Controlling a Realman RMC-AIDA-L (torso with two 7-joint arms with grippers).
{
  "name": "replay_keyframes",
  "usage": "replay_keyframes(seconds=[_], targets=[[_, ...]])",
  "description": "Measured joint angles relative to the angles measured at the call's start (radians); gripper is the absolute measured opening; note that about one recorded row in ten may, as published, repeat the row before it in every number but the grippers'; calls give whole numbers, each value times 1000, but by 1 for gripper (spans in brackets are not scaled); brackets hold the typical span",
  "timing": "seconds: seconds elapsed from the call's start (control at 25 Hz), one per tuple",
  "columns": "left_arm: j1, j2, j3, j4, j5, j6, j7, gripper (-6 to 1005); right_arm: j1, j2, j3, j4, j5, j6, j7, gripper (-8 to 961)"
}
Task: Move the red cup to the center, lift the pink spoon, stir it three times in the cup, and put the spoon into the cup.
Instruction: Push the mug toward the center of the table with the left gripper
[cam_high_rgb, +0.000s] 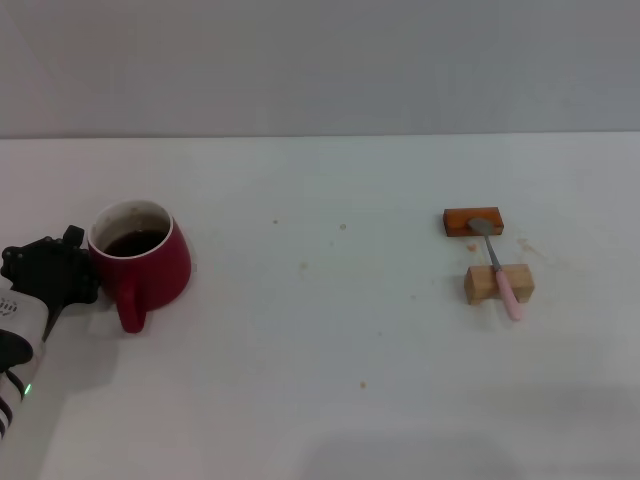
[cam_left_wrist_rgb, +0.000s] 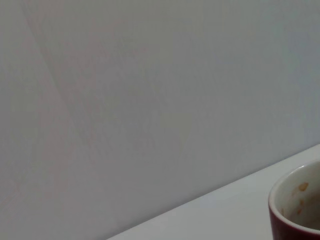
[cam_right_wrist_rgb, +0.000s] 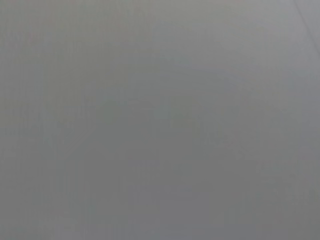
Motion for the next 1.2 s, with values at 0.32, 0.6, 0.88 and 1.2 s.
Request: replay_keyframes(seconds=[0.32,0.6,0.88,1.2], targets=[[-2,-1,4,-2,0,-2,0,1,2,-1,0,-2,0,0,0,673],[-5,0,5,-5,0,-3,1,1,4,-1,0,-4,-1,0,0,673],[-1,0,4,-2,0,-3,1,1,6,-3,0,-3,-2,0,0,674],[-2,-2,27,-3,-1,-13,1,1,14,-2,0,-4,-1,5,0,674]])
